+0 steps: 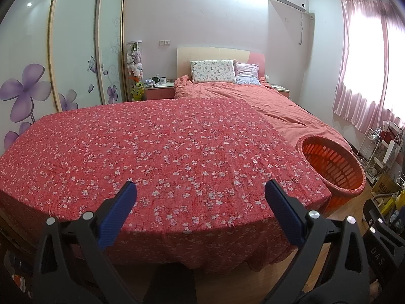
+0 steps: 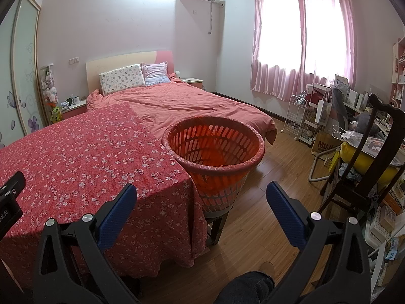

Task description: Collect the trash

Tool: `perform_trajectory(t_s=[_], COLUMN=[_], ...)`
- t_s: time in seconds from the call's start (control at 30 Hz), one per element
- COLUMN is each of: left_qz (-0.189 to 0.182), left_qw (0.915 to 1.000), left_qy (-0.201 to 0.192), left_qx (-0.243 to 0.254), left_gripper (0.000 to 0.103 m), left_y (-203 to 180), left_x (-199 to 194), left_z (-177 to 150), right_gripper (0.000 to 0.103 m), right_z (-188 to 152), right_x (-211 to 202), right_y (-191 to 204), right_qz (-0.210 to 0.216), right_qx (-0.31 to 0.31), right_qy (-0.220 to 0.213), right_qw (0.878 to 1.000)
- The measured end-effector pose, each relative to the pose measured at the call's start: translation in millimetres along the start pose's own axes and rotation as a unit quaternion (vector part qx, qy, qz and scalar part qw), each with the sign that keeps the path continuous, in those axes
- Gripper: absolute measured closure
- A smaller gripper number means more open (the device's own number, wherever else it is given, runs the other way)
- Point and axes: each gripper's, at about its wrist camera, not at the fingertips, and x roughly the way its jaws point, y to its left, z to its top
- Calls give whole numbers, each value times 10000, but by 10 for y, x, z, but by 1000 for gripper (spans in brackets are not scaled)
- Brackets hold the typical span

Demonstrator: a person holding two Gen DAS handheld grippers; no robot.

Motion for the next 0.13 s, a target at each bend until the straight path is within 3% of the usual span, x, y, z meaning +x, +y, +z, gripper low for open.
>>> perform_trajectory(t_s=[0.13], left_qz=[-29], left_qw=[10000], left_qy=[16], left_qx=[13], left_gripper=[4], left_y=[18], left_x=[4], left_z=[-4], right_gripper=[2], right_z=[2], right_x=[2], right_y=[-5], right_qz=[4], right_qx=[2], right_qy=[1], right_qw=[10000])
